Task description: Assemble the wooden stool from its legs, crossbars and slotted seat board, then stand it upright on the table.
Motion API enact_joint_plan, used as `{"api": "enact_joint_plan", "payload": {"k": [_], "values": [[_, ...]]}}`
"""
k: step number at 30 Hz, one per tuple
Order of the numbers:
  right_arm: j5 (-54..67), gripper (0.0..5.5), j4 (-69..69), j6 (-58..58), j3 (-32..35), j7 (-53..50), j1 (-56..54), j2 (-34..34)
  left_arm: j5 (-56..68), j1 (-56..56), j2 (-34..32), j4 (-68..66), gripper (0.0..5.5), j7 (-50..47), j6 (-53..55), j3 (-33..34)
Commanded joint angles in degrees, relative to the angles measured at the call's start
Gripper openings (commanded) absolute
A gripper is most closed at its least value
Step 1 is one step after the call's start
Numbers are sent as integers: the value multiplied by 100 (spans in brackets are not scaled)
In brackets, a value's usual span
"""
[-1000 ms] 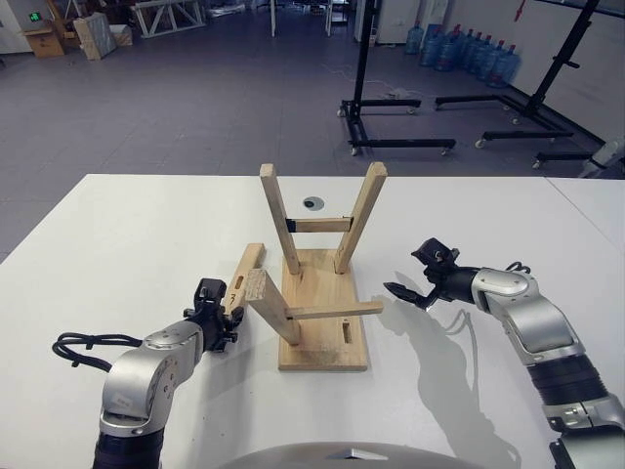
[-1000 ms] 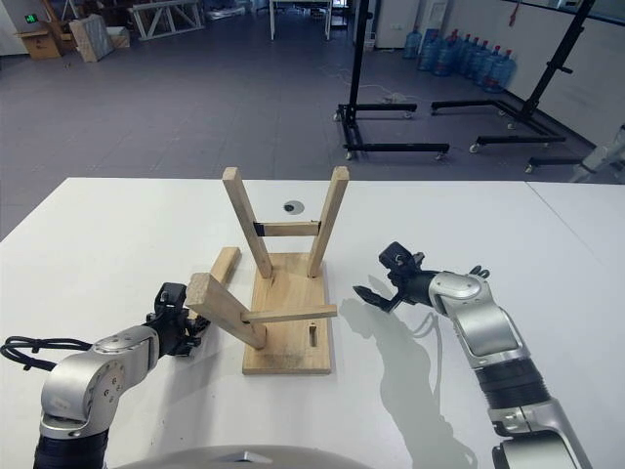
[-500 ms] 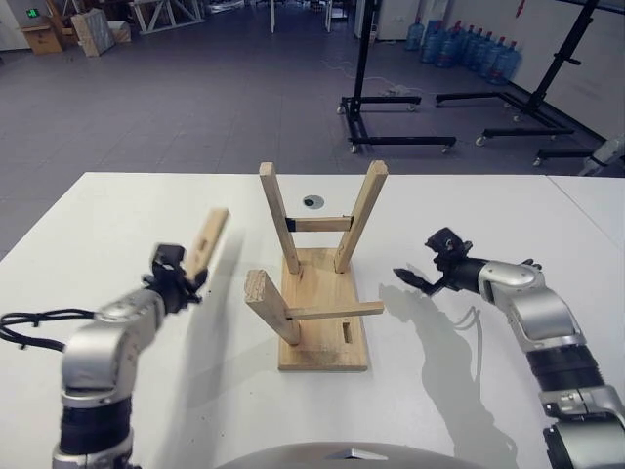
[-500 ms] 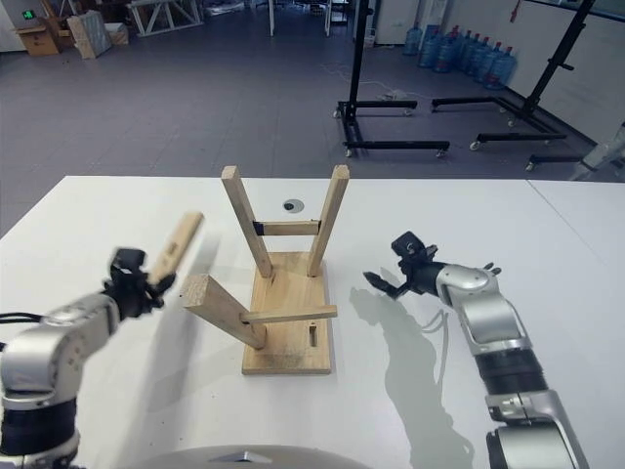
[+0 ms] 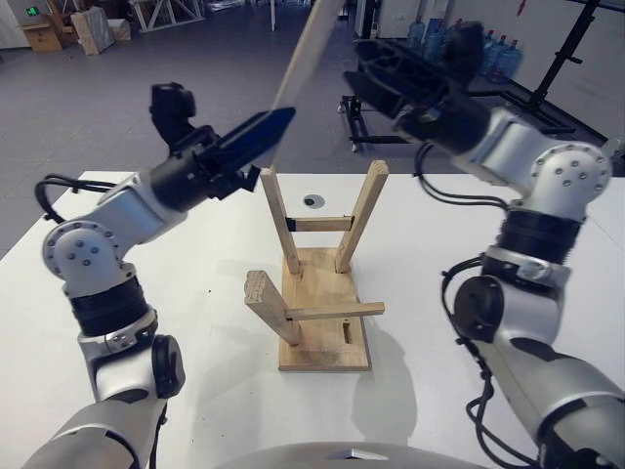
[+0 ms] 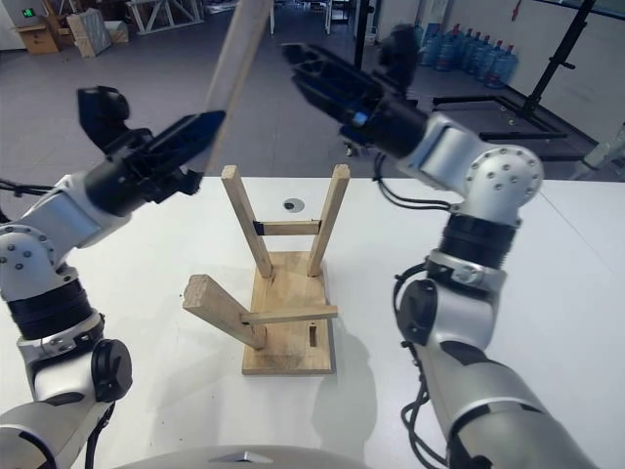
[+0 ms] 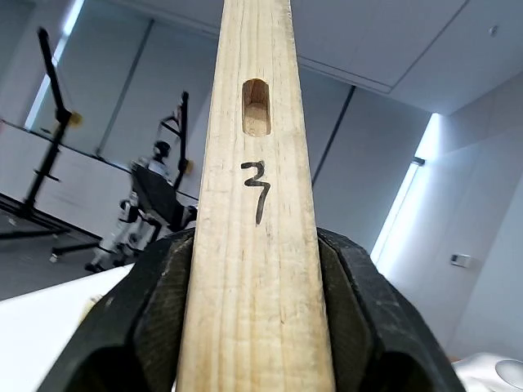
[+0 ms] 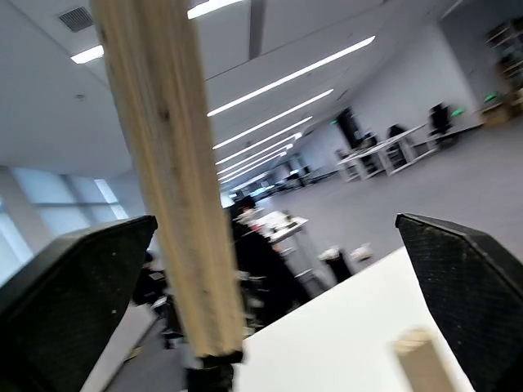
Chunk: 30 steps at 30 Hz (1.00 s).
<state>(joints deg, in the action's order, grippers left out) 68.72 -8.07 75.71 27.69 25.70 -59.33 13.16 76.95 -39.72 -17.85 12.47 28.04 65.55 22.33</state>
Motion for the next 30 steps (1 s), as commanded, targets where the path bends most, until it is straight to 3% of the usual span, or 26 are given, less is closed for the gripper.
{"api": "enact_joint_plan", "payload": {"k": [1,9,24,30], "values": [[734,540,354,48,162,-719,199,-272,189,129,-24,-5,205,-92,-27,-276],[1935,540,405,-381,134,-1483,377,-127,161,331,-202,-12,205,-152,-204,-481],[2323,540,232,-987,-628,-1763,370,5,582,644,-618,292,205,156,-125,-1000],[2421,438,305,-1077,-793,-1748,492,72,524,624,-696,242,205,201,-213,-1075]]}}
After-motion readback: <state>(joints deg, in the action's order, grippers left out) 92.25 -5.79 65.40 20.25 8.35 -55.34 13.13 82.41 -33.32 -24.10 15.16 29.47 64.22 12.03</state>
